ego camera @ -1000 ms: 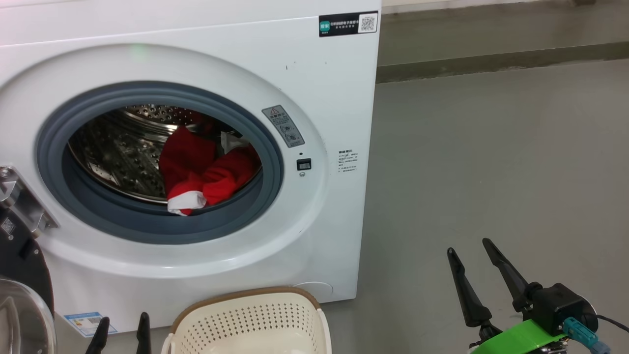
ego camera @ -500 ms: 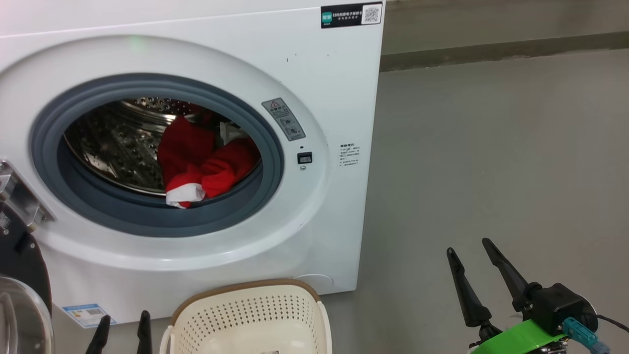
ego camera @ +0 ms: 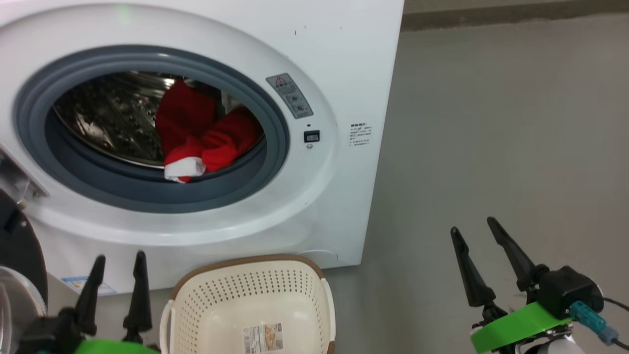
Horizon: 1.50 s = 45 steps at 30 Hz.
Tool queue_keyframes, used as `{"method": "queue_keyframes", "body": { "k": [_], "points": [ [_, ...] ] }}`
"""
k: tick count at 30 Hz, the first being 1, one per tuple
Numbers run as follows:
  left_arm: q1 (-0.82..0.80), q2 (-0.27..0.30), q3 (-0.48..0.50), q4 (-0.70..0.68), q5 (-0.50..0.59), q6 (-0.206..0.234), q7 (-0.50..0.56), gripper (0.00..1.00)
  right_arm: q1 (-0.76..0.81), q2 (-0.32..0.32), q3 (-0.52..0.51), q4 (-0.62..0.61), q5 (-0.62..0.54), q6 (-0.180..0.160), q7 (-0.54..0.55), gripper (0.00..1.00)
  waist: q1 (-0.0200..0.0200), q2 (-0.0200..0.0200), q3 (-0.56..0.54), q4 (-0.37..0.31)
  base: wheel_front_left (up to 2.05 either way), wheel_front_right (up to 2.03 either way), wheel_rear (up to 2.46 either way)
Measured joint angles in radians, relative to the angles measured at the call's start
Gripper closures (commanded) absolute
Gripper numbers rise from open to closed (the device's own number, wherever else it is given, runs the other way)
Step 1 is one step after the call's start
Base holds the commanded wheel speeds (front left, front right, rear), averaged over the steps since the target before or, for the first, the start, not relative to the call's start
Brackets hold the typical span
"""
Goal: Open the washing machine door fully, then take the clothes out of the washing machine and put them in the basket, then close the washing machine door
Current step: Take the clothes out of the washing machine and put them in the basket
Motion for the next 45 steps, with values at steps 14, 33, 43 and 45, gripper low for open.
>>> {"method": "queue_keyframes", "body": {
  "k": [14, 33, 43, 45],
  "points": [
    [-0.335, 0.042, -0.053, 0.179, 0.002, 0.000, 0.000, 0.00, -0.095, -0.030, -0.033, -0.040, -0.010, 0.000, 0.000, 0.00, 0.0001, 0.0000, 0.144, 0.025, 0.00, 0.00, 0.00],
    [-0.788, 0.078, -0.158, 0.495, -0.054, 0.000, -0.004, 0.00, -0.188, -0.055, -0.051, -0.075, -0.026, 0.000, 0.000, 0.00, 0.0000, 0.0000, 0.362, 0.042, 0.00, 0.00, 0.00],
    [-0.973, 0.110, -0.219, 0.674, -0.127, 0.000, -0.004, 0.00, -0.237, -0.057, -0.049, -0.120, -0.040, 0.000, 0.000, 0.00, 0.0001, 0.0000, 0.461, 0.015, 0.00, 0.00, 0.00],
    [-1.000, 0.119, -0.239, 0.720, -0.146, 0.000, 0.001, 0.00, -0.244, -0.057, -0.050, -0.123, -0.044, 0.000, 0.000, 0.00, 0.0000, 0.0000, 0.477, 0.006, 0.00, 0.00, 0.00]
  ]
}}
